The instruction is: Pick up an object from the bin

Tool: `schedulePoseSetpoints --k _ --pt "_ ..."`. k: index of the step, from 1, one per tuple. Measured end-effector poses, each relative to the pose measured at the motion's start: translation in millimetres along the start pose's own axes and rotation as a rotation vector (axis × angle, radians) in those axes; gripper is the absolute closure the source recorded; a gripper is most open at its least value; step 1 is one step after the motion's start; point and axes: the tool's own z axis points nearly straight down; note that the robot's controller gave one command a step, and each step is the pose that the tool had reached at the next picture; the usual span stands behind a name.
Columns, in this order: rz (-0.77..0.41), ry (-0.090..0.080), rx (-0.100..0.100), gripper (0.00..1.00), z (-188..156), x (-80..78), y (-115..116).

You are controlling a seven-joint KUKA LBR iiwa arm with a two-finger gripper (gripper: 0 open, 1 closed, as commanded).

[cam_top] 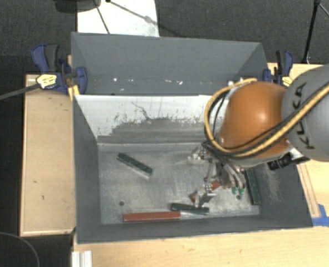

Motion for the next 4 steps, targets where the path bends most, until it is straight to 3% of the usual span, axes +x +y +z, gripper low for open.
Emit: schedulePoseSetpoints --k 1,2,3,4 --pt "-0.042 0.002 0.000 0.00 75 -5.3 6" --pt "0.015 0.005 0.001 1.00 113 -28.6 -25" --pt "0.016 0.005 0.001 1.00 113 -28.6 -25" --pt "-0.061 -0.001 -0.001 1.00 -30 -49.3 -37"
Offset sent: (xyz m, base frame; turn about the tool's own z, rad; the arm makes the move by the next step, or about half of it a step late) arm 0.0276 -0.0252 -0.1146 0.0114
